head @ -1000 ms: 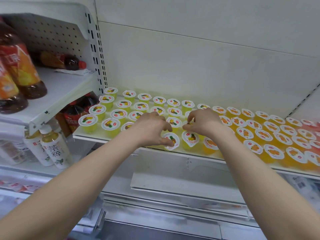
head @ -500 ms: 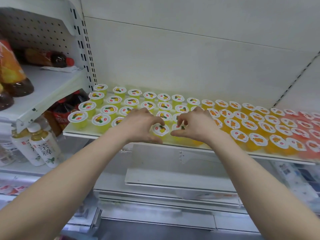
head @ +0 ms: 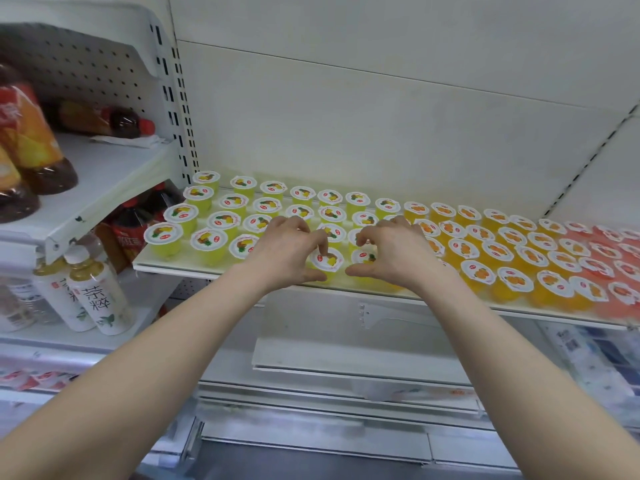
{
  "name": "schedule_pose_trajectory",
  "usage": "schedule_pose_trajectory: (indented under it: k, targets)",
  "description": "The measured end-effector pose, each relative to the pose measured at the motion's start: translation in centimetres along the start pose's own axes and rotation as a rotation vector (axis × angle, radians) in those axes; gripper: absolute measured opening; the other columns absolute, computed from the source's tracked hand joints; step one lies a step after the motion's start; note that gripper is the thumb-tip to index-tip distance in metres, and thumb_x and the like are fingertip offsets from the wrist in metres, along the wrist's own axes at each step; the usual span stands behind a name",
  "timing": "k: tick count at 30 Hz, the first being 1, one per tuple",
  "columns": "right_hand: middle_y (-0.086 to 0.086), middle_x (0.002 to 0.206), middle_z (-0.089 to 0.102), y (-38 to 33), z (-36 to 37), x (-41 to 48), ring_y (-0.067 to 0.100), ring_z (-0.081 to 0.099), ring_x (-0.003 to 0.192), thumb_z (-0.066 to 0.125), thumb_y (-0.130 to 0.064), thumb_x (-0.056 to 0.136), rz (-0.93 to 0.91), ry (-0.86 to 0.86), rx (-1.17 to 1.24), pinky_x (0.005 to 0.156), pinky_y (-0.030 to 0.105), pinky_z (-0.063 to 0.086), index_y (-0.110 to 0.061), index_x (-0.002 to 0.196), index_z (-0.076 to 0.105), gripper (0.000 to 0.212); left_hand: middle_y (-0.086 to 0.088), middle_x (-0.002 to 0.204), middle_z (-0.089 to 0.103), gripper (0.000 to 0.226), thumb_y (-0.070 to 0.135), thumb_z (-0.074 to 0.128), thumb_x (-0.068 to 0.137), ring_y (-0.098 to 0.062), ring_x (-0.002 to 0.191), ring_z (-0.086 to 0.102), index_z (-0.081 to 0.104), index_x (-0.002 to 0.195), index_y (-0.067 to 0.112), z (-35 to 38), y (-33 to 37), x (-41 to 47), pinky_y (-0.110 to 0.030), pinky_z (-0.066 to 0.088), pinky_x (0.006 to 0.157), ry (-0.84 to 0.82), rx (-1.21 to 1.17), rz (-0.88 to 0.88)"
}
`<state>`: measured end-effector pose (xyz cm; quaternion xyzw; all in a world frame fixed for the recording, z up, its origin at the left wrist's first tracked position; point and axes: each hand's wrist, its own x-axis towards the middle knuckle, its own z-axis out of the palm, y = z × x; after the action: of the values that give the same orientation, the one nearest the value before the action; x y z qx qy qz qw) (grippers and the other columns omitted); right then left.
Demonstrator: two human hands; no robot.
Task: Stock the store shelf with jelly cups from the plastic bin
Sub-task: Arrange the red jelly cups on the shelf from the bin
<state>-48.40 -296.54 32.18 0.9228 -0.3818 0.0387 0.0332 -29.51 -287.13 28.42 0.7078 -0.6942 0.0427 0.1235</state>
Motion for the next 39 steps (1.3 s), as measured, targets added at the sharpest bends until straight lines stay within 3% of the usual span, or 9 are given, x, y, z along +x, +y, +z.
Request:
schedule_pose_trajectory:
  k: [5, 12, 17, 27, 34, 37, 39]
  targets:
    - [-0.009, 0.111, 0.063, -2.1, 0.8, 0.5, 0.021, 0.043, 0.115, 0.071, -0.059, 0.07, -0.142, -0.004, 0.126, 0.095, 0.042, 0.037, -0.035, 0.113, 0.06, 0.051, 0.011, 0.123, 0.059, 0.055, 0.058, 0.074, 0.068, -0.019, 0.132, 0.038, 0.056, 0.115, 0.036, -0.3, -0.9, -0.9, -0.045, 0.024, 0.112, 0.052, 0.052, 0.057]
    - [-0.006, 0.102, 0.066, -2.9, 2.3, 0.8, 0.021, 0.045, 0.106, 0.068, -0.051, 0.074, -0.109, 0.043, 0.109, 0.089, 0.039, 0.036, -0.03, 0.109, 0.056, 0.043, 0.005, 0.122, 0.058, 0.066, 0.057, 0.076, 0.062, -0.022, 0.122, 0.045, 0.056, 0.119, 0.031, -1.3, -3.4, -3.1, -0.042, 0.03, 0.108, 0.127, 0.048, -0.027]
    - [-0.006, 0.102, 0.064, -3.0, 2.1, 0.8, 0.022, 0.045, 0.106, 0.067, -0.054, 0.073, -0.086, 0.026, 0.058, 0.087, 0.039, 0.034, -0.031, 0.108, 0.053, 0.044, 0.003, 0.112, 0.06, 0.055, 0.058, 0.075, 0.066, -0.023, 0.117, 0.048, 0.058, 0.111, 0.03, -0.6, -3.7, -3.6, -0.043, 0.03, 0.107, 0.105, 0.069, -0.031]
    - [-0.007, 0.116, 0.061, -3.6, 1.1, 0.3, 0.02, 0.045, 0.116, 0.066, -0.069, 0.071, -0.024, 0.053, 0.127, 0.099, 0.042, 0.038, -0.036, 0.119, 0.059, 0.059, 0.002, 0.096, 0.064, 0.042, 0.048, 0.081, 0.066, -0.025, 0.105, 0.052, 0.061, 0.094, 0.024, 0.4, -3.9, -3.6, -0.037, 0.038, 0.094, 0.222, -0.01, 0.023]
    - [-0.007, 0.114, 0.064, -4.8, 1.1, 0.5, 0.021, 0.048, 0.117, 0.059, -0.064, 0.08, -0.009, 0.175, 0.183, 0.098, 0.042, 0.039, -0.031, 0.117, 0.063, 0.05, 0.002, 0.102, 0.065, 0.052, 0.041, 0.086, 0.062, -0.027, 0.105, 0.054, 0.067, 0.109, 0.029, 0.8, -4.8, -3.5, -0.04, 0.037, 0.098, 0.193, 0.033, 0.1]
    - [-0.007, 0.109, 0.065, -5.1, 0.9, 1.9, 0.021, 0.049, 0.115, 0.057, -0.06, 0.085, -0.029, 0.203, 0.212, 0.096, 0.041, 0.039, -0.031, 0.114, 0.064, 0.042, 0.002, 0.103, 0.065, 0.053, 0.049, 0.082, 0.062, -0.028, 0.107, 0.055, 0.067, 0.109, 0.03, 1.3, -5.2, -3.5, -0.044, 0.038, 0.101, 0.224, 0.024, 0.137]
    - [-0.005, 0.11, 0.066, -5.2, 0.7, 3.4, 0.023, 0.049, 0.115, 0.055, -0.055, 0.089, -0.046, 0.229, 0.217, 0.095, 0.042, 0.04, -0.029, 0.115, 0.064, 0.038, 0.003, 0.107, 0.064, 0.056, 0.064, 0.064, 0.07, -0.026, 0.114, 0.052, 0.065, 0.115, 0.031, 0.9, -5.4, -3.7, -0.049, 0.033, 0.108, 0.263, 0.04, 0.128]
